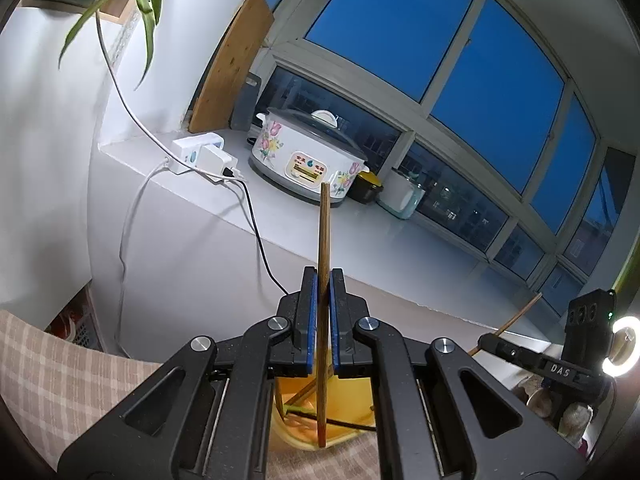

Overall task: Organize utensils
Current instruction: 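Lift both chopsticks upright and lower them into the yellow container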

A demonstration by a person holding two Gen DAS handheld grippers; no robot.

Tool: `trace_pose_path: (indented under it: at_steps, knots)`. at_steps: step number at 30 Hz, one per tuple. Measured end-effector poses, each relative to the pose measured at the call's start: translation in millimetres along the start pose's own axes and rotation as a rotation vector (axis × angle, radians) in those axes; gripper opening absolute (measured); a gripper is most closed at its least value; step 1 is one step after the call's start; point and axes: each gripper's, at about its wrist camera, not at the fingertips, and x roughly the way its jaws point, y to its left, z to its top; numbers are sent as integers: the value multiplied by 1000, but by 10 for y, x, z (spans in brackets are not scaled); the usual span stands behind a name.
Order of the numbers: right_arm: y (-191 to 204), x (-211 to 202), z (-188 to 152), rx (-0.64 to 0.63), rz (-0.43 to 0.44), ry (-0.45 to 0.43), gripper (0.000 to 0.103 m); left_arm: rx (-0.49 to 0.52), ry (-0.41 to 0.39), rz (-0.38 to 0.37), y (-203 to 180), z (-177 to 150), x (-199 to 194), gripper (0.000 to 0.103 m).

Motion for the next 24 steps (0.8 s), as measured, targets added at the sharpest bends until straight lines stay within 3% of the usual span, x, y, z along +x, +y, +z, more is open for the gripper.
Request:
trace_pose_path:
  at_steps: [24]
  knots:
    - [-176,420,-148,56,8,71,4,13,-22,24,-54,14,259,3]
